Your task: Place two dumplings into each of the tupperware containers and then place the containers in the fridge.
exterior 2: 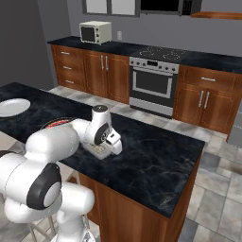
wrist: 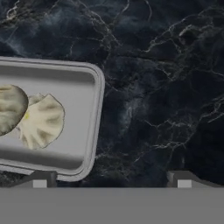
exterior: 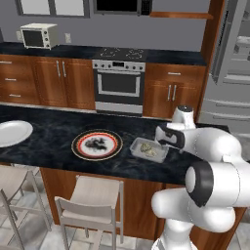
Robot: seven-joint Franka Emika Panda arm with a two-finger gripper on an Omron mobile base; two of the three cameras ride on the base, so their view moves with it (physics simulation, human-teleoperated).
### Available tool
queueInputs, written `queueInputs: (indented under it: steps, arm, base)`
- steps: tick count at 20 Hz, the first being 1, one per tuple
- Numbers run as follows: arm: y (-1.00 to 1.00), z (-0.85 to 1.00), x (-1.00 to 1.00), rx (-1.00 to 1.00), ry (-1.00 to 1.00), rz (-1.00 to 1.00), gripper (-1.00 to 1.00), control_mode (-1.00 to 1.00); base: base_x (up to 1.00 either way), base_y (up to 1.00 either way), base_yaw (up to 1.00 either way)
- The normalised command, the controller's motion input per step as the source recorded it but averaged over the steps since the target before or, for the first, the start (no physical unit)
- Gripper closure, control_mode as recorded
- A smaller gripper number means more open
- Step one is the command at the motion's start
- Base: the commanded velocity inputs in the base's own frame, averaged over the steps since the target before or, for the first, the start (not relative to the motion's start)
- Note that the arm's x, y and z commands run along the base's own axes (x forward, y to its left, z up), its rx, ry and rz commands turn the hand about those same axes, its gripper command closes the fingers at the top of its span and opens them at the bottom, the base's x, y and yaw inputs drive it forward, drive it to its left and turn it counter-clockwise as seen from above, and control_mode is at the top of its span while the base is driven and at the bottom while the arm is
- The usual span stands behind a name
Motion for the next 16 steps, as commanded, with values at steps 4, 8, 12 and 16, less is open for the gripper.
queueInputs:
  steps: [4,8,12,16]
  arm:
    - [0.0,-0.45,0.2,0.0,-0.03,0.1,-1.0,-1.0]
    - [0.0,-0.17,0.4,0.0,0.0,0.05,-1.0,-1.0]
    - [-0.03,-0.04,0.35,0.0,0.0,0.01,-1.0,-1.0]
    - [-0.05,-0.28,0.0,-0.01,0.0,0.0,-1.0,-1.0]
  base:
    - [0.0,0.0,0.0]
    - [0.0,0.0,0.0]
    - [0.0,0.0,0.0]
    - [0.0,0.0,0.0]
